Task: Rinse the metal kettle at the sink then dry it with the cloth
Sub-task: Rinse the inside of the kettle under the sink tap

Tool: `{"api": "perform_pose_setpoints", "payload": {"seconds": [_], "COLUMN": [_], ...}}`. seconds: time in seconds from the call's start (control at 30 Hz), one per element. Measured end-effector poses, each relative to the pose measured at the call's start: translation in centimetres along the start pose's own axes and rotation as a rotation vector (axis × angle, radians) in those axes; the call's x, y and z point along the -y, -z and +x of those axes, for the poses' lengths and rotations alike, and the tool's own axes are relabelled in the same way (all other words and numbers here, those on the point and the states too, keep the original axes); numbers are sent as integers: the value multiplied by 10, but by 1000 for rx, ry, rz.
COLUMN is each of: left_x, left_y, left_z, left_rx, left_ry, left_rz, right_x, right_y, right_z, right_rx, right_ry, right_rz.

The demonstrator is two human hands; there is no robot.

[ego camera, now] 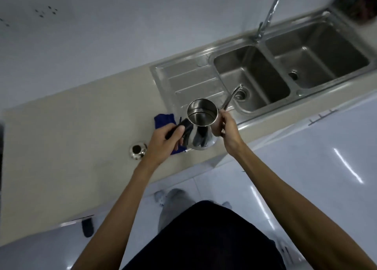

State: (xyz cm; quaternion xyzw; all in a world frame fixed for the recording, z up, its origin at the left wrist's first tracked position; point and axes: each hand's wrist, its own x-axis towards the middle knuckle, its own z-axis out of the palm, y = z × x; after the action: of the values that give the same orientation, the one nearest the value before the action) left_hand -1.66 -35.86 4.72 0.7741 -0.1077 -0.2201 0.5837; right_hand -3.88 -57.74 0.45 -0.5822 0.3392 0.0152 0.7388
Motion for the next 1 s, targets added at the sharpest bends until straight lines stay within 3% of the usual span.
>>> {"api": "perform_pose_setpoints", "payload": {"seconds": [0.2,0.43,0.83,1.0], "left_x": [-24,-49,-81,-89], "left_y": [-111,-192,-253,-264], "left_z": [31,90,188,203], "left_rx": [104,189,165,17], "left_ry": [-27,4,136,125], "left_rz": [17,31,-33,-111], "right_x": [16,43,124,144], "right_y": [124,214,262,257], "right_z": [12,54,171,217], "right_rx": [-70,-132,39,195], "right_ry": [12,4,-6,-11], "right_rz": [14,29,-49,-115]}}
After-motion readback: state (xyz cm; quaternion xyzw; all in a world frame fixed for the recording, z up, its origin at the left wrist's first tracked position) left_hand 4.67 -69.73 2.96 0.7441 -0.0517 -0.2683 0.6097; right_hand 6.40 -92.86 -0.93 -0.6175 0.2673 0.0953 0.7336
